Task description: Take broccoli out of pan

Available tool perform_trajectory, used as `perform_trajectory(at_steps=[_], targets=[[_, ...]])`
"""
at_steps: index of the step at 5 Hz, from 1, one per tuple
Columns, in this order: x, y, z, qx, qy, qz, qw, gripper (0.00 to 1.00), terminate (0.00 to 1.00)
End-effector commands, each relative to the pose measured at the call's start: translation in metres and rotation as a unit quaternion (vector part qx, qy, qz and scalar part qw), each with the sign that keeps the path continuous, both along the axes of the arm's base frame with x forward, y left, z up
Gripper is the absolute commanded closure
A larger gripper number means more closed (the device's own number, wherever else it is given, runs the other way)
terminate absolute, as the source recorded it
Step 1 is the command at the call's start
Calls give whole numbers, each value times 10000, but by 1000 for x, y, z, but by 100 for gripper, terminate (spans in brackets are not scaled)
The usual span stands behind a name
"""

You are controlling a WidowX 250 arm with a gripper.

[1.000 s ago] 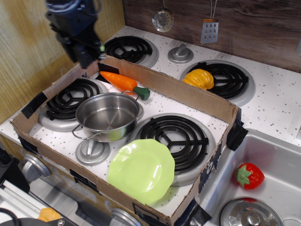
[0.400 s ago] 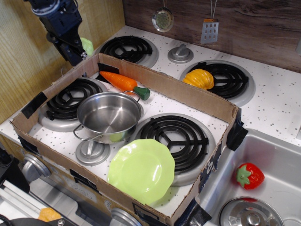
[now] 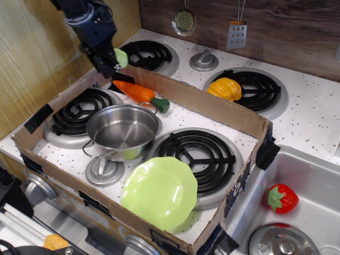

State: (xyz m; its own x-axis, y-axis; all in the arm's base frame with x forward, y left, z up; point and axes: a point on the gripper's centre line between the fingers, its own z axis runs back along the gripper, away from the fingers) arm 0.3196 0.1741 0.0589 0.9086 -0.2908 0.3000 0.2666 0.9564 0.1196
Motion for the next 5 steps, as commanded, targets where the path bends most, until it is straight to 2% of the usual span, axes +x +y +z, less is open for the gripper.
perform_trajectory(at_steps=[1, 2, 3, 4, 5], targets=[[5, 2, 14, 137, -254, -41, 9996, 0, 0], [6, 1, 34, 326, -98, -39, 9994, 0, 0], [7, -3, 64, 507, 10, 12, 9987, 0, 0], [9, -6, 79, 513, 78, 8, 9987, 0, 0], [8, -11, 88, 472, 25, -120, 9988, 0, 100]])
